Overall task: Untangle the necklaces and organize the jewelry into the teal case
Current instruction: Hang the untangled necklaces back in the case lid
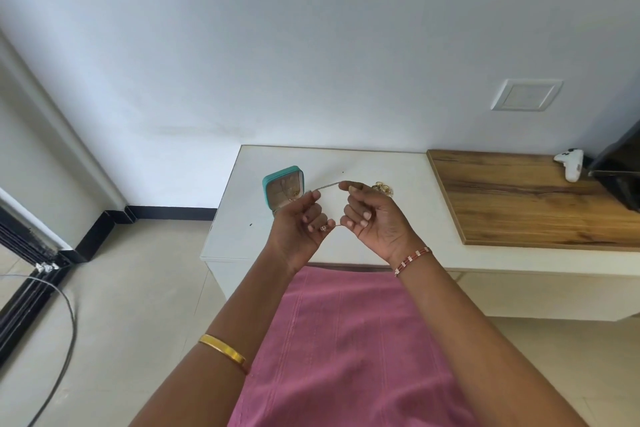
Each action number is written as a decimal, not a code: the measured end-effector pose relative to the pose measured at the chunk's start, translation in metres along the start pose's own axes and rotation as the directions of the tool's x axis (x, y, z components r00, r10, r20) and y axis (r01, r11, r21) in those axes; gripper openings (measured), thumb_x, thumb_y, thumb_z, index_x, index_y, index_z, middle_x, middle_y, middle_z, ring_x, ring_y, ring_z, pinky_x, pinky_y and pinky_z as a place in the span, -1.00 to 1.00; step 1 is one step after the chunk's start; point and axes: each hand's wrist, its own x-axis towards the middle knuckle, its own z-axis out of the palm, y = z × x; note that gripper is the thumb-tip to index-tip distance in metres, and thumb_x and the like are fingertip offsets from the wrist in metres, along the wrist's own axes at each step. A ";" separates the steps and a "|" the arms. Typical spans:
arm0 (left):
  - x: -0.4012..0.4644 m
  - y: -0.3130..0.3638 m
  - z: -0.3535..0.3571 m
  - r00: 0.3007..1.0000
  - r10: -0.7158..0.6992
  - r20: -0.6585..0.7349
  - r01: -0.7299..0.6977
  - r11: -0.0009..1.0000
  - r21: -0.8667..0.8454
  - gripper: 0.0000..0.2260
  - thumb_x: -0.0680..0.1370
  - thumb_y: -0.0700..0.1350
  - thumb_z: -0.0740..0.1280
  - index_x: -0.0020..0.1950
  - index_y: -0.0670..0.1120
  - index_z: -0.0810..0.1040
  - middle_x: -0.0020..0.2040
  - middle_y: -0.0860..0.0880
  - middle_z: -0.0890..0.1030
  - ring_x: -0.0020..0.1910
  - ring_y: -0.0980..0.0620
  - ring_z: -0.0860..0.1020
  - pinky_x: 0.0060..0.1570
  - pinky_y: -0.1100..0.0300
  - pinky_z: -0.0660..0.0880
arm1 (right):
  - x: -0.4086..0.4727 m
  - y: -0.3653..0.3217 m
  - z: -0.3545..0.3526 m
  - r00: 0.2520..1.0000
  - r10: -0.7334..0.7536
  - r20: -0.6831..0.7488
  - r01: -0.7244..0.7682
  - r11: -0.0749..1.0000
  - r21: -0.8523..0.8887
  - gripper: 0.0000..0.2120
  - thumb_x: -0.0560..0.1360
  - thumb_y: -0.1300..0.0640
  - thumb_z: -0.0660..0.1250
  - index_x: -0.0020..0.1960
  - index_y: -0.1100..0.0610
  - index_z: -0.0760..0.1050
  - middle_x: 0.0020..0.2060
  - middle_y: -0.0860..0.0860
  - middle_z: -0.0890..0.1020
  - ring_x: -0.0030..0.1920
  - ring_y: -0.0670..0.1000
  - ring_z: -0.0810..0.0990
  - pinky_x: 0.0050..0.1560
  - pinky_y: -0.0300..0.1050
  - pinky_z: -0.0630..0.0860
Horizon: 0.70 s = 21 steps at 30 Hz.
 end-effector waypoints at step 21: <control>0.024 0.016 -0.056 0.959 0.237 -0.158 -0.081 0.760 0.645 -0.78 0.61 -0.17 0.18 -0.16 -0.12 0.57 -0.44 0.05 0.61 -0.42 0.16 0.56 -0.32 0.33 0.47 | 0.042 0.012 0.002 0.995 -0.016 -0.101 -0.038 0.854 -0.520 -0.87 0.48 0.34 0.30 -0.23 0.21 0.53 -0.48 0.06 0.60 -0.51 -0.01 0.50 -0.35 -0.19 0.54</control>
